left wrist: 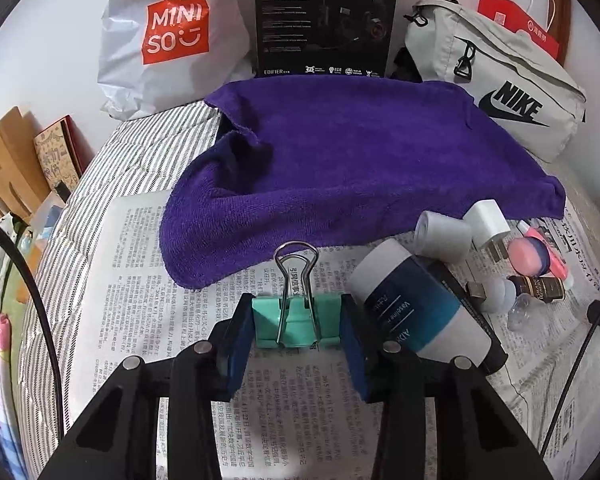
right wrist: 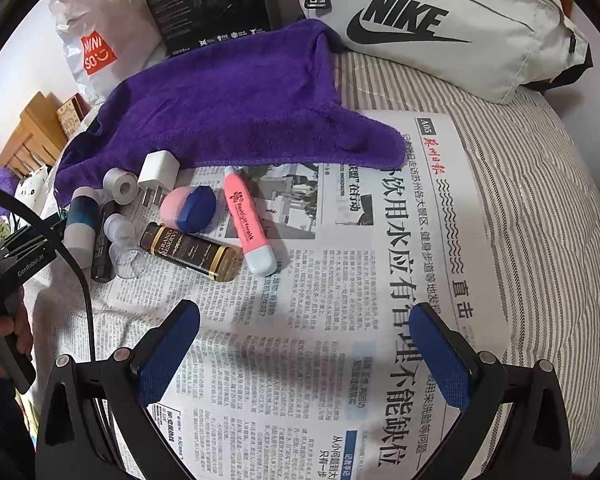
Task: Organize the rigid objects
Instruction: 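Grasp the green binder clip with the left tool while the right tool grasps the pink highlighter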
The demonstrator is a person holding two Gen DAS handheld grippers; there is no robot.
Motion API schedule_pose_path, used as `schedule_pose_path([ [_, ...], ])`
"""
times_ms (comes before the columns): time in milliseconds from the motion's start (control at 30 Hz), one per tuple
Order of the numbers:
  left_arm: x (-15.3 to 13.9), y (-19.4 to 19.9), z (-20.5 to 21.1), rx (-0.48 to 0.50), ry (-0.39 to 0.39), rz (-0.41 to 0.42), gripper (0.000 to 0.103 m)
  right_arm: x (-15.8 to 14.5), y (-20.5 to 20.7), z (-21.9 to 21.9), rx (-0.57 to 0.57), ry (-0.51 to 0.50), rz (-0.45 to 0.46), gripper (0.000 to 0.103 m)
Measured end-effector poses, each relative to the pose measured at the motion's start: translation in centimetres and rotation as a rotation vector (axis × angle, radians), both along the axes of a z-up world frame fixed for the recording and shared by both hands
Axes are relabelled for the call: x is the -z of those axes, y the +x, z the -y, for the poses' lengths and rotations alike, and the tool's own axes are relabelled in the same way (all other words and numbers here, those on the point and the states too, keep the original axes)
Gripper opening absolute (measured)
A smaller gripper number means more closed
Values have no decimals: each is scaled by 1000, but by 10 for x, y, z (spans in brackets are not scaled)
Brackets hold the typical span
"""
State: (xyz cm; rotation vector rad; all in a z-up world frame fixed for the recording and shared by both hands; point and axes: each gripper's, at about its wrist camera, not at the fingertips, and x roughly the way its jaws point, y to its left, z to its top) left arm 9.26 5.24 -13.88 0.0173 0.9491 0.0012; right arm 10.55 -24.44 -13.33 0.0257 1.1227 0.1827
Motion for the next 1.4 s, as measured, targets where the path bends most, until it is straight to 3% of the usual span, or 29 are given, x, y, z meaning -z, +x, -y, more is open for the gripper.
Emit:
schedule_pose_path([
  [367,0,-1,0,1,-9,-27,39,-4,27,2,-59,46,63,97],
  [467,0,-1,0,-4,-16,-31,39,3,40,-7,-108,40,56,83],
  [500,0,-1,0,0,-23,-36,39,5,44,-11,-121,31,51,73],
  [667,0,-1,0,8,-18,-38,39,8,52,-26,-199,-7,77,69],
  [900,0,1,1,12,-18,-46,39,11,49,-48,-286,-101,120,50],
  [1067,0,1,1,14,-24,-45,39,11,48,-53,-313,-91,129,27],
  [1133,0,0,1,18,-25,-44,39,10,52,-49,-274,-86,110,17],
  [1267,0,-2,-1,19,-35,-44,39,8,60,-37,-196,-80,54,17],
  [1400,0,-2,0,23,-28,-42,39,8,55,-40,-226,-129,46,17],
])
